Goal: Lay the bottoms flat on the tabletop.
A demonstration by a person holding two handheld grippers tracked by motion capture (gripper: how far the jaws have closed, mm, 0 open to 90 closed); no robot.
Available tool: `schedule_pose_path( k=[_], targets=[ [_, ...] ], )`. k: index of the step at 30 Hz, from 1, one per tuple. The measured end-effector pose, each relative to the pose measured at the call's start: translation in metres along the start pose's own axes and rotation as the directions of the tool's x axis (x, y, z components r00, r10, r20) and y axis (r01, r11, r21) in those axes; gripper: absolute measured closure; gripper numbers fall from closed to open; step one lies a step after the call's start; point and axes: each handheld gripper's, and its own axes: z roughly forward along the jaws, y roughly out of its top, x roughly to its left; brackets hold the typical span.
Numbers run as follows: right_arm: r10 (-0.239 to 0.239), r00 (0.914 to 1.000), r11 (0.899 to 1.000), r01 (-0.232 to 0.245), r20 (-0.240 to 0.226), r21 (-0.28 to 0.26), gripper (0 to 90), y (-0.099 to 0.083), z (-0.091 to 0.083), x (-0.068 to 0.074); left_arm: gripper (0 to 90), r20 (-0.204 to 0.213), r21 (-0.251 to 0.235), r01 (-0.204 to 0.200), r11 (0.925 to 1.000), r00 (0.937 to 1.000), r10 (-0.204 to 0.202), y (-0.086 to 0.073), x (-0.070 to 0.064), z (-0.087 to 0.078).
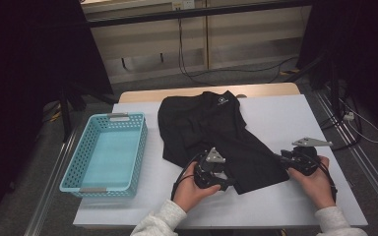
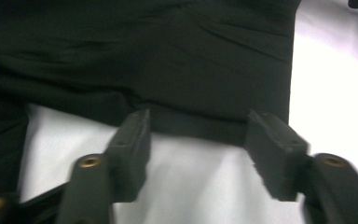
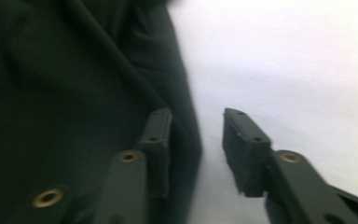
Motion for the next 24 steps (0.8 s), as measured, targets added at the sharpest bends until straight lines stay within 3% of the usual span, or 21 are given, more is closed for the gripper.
schedule_pose_path(
  k=[3,4,8,11,12,14,18,20,23,24],
  targets=[
    [-0.004,0.9997,1.000,0.005,-0.023,0.007,60.3,0.001,-0.004,0.000,25.1,-0.041,-0.002,0.024,0.9997,0.9989,-0.025,-0.001,0.003,0.003],
    [-0.005,0.9996,1.000,0.006,-0.029,0.015,60.6,0.000,-0.003,0.000,26.0,-0.063,0.001,0.036,0.9994,0.9974,-0.035,-0.001,0.003,0.003],
    [-0.032,0.9990,0.998,0.034,-0.030,0.050,70.0,-0.005,0.001,0.001,25.2,-0.072,-0.002,0.046,0.9989,0.9963,-0.046,-0.001,0.006,0.002],
    [-0.044,0.9984,0.997,0.046,-0.034,0.060,83.6,-0.005,0.000,0.000,26.2,-0.139,-0.007,0.066,0.9978,0.9881,-0.066,-0.001,0.008,0.000],
    [-0.038,0.9977,0.997,0.041,-0.056,0.062,88.1,-0.006,-0.001,-0.001,26.3,-0.132,0.002,0.067,0.9978,0.9891,-0.066,-0.002,0.011,0.000],
    [-0.018,0.9960,0.998,0.024,-0.087,0.064,89.0,-0.008,-0.002,-0.002,26.2,-0.141,0.007,0.076,0.9971,0.9872,-0.074,-0.003,0.013,0.002],
    [-0.038,0.9956,0.997,0.044,-0.085,0.069,89.3,-0.011,-0.008,-0.002,25.6,-0.140,0.003,0.082,0.9966,0.9869,-0.081,-0.002,0.013,0.003],
    [-0.029,0.9947,0.997,0.036,-0.099,0.074,89.2,-0.013,-0.011,-0.002,27.4,-0.129,-0.005,0.096,0.9954,0.9870,-0.095,-0.001,0.011,0.005],
    [-0.020,0.9932,0.997,0.028,-0.115,0.077,89.2,-0.015,-0.013,-0.002,28.6,-0.136,-0.007,0.080,0.9968,0.9875,-0.080,0.000,0.008,0.009],
    [-0.008,0.9922,0.997,0.018,-0.124,0.078,89.2,-0.016,-0.013,-0.002,31.6,-0.120,-0.009,0.087,0.9962,0.9889,-0.087,0.001,0.007,0.009]
  ],
)
